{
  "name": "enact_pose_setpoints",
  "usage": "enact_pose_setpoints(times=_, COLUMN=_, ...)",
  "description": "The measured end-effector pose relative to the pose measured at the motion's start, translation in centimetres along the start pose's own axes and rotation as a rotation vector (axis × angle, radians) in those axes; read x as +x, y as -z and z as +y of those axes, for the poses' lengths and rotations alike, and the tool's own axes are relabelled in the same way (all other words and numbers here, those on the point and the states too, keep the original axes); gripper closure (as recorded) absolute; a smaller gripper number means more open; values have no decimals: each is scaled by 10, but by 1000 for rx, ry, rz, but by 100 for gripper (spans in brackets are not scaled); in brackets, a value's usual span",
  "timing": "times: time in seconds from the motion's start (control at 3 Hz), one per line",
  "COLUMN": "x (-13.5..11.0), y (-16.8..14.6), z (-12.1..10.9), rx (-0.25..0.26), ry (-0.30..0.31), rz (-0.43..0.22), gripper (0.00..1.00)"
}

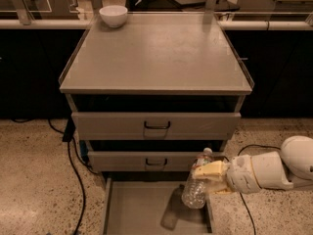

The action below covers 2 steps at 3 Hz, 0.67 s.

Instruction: Place water bottle into bottom drawer

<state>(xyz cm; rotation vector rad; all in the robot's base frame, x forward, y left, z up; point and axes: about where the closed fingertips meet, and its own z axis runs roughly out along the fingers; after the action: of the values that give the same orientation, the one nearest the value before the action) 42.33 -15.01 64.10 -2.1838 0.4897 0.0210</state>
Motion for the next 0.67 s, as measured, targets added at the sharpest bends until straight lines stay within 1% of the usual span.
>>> enact_pose_setpoints(times=0.33, x=-1, y=-3, z=13, rx=7, ry=32, rz=12, gripper=100)
enact_pose_setpoints(times=0.67, x=4, y=-25, z=45, rx=21, ry=49, rz=0, gripper=100)
